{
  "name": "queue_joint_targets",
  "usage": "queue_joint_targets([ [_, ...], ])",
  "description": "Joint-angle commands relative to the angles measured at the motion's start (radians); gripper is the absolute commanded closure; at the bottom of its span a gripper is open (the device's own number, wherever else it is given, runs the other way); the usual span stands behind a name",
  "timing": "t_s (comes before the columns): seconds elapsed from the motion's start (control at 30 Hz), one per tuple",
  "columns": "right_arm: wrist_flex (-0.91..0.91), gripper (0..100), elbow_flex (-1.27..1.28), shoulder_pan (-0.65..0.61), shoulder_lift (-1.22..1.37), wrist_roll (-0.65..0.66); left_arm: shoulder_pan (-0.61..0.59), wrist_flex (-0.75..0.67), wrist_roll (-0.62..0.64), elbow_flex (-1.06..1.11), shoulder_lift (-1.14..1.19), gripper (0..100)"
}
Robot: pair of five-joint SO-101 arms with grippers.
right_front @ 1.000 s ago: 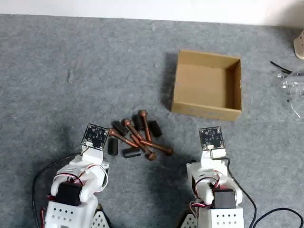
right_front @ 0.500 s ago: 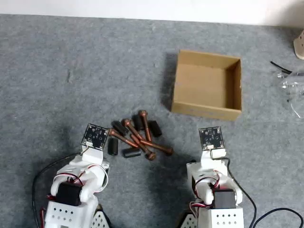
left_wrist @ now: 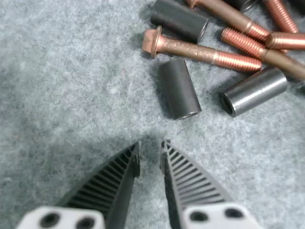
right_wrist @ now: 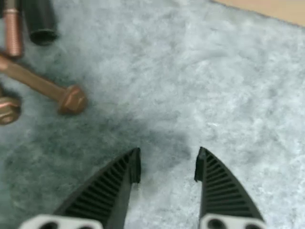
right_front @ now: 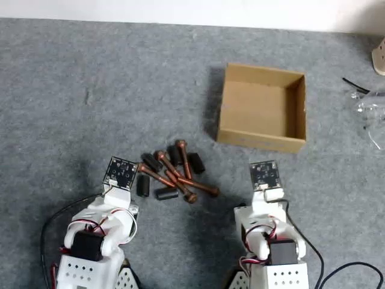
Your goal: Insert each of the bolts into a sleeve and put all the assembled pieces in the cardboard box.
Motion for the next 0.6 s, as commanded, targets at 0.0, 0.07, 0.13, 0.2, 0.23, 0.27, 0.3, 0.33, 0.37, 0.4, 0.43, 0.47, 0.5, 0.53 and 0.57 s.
queue_joint_targets([
  [0.0, -0.002, 82.0, 0.134, -0.058, -0.012, -0.011, -0.004, 0.003, -0.002, 0.019, -0.012, 91],
  [0.07, -0.056, 82.0, 0.113, -0.054, -0.012, -0.012, -0.004, 0.003, -0.002, 0.019, -0.012, 91],
  [0.13, -0.137, 82.0, 0.045, -0.035, -0.012, -0.012, -0.004, 0.003, -0.002, 0.019, -0.012, 91],
  [0.2, -0.199, 82.0, -0.041, -0.019, -0.012, -0.012, -0.004, 0.003, -0.002, 0.019, -0.012, 91],
  [0.23, -0.226, 82.0, -0.084, -0.016, -0.012, -0.012, -0.004, 0.003, -0.002, 0.019, -0.012, 91],
  [0.27, -0.252, 82.0, -0.119, -0.016, -0.012, -0.012, -0.004, 0.003, -0.002, 0.019, -0.012, 91],
  [0.3, -0.275, 82.0, -0.151, -0.016, -0.012, -0.012, -0.004, 0.003, -0.002, 0.019, -0.012, 91],
  [0.33, -0.298, 82.0, -0.179, -0.016, -0.012, -0.012, -0.004, 0.003, -0.002, 0.019, -0.012, 91],
  [0.37, -0.318, 82.0, -0.209, -0.013, -0.012, -0.012, -0.004, 0.003, -0.002, 0.019, -0.012, 91],
  [0.4, -0.337, 82.0, -0.234, -0.012, -0.012, -0.012, -0.004, 0.003, -0.002, 0.019, -0.012, 91],
  [0.43, -0.352, 82.0, -0.266, -0.01, -0.012, -0.012, -0.004, 0.003, -0.002, 0.019, -0.012, 91],
  [0.47, -0.366, 82.0, -0.305, -0.002, -0.012, -0.012, -0.004, 0.003, -0.002, 0.019, -0.012, 91],
  [0.5, -0.38, 82.0, -0.338, 0.004, -0.012, -0.012, -0.004, 0.003, -0.002, 0.019, -0.012, 91],
  [0.53, -0.397, 82.0, -0.369, 0.008, -0.012, -0.012, -0.004, 0.003, -0.002, 0.019, -0.012, 91],
  [0.57, -0.417, 82.0, -0.398, 0.008, -0.012, -0.012, -0.004, 0.003, -0.002, 0.019, -0.012, 91],
])
